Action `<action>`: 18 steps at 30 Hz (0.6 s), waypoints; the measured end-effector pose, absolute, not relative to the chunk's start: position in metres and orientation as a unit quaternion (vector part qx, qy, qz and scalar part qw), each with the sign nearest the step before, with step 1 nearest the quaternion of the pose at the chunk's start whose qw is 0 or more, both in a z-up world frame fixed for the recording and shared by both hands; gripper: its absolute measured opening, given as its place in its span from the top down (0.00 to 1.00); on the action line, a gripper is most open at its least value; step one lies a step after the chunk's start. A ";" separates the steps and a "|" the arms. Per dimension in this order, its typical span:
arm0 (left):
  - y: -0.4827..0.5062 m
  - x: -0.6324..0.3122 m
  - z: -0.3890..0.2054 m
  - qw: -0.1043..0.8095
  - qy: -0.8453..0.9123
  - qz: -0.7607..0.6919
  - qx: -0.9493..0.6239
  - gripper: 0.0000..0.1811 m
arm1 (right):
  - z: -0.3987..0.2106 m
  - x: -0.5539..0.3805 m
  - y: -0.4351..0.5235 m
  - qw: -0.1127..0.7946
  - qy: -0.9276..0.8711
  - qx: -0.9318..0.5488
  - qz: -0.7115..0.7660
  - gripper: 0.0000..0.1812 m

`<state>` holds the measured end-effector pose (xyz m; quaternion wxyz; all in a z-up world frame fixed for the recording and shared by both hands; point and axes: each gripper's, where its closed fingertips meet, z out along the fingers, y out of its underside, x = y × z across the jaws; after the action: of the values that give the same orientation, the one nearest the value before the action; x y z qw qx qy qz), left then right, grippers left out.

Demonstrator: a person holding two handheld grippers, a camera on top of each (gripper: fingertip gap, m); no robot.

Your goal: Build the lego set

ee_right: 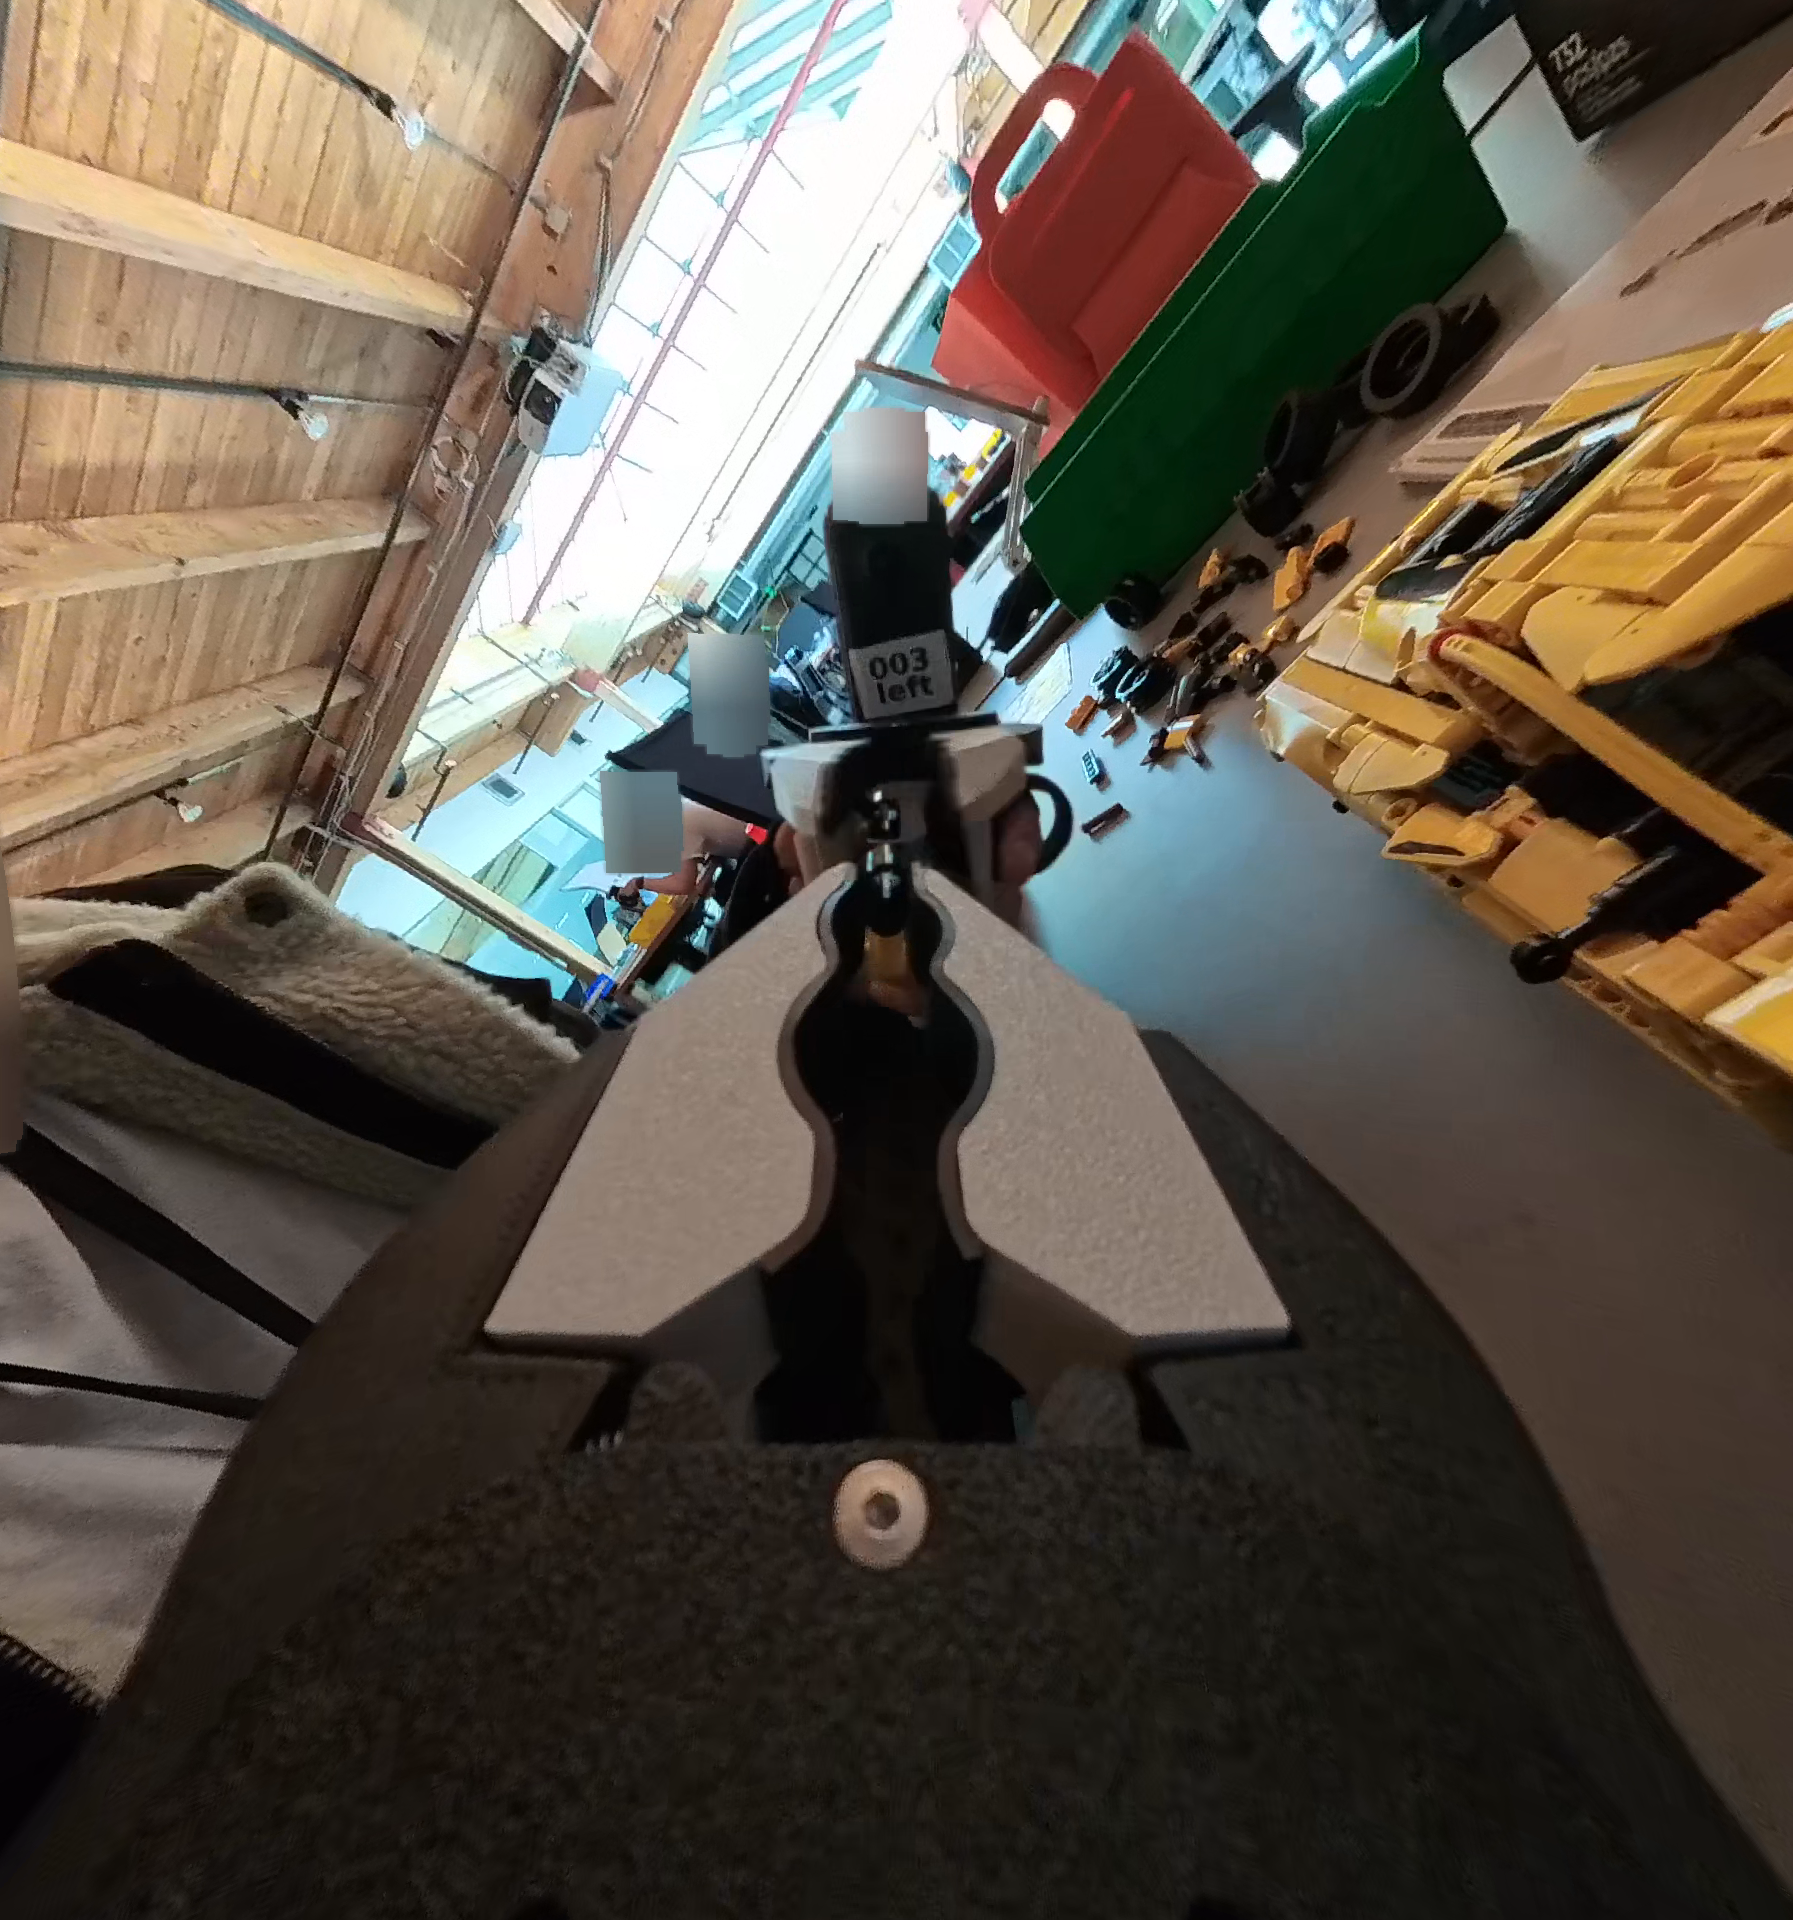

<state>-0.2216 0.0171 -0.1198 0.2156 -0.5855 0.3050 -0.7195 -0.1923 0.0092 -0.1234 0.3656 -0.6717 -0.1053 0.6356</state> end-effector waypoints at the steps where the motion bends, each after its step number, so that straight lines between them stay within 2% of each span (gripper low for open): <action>1: 0.017 -0.220 -0.121 0.218 0.307 -0.715 -0.589 0.82 | -0.122 -0.191 0.010 0.370 -0.101 -0.668 0.637 0.97; 8: -0.005 -0.206 -0.122 0.189 0.329 -0.721 -0.579 0.81 | -0.121 -0.193 0.013 0.386 -0.096 -0.670 0.627 0.97; 10: -0.005 -0.206 -0.124 0.187 0.330 -0.721 -0.580 0.88 | -0.122 -0.194 0.013 0.387 -0.101 -0.673 0.622 0.97; 18: -0.011 -0.206 -0.131 0.183 0.358 -0.701 -0.589 0.89 | -0.126 -0.197 0.010 0.372 -0.111 -0.681 0.621 0.97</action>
<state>-0.2059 -0.0107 -0.1311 0.1832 -0.5891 0.3583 -0.7007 -0.1970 0.0099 -0.1259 0.3723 -0.6806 -0.1114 0.6211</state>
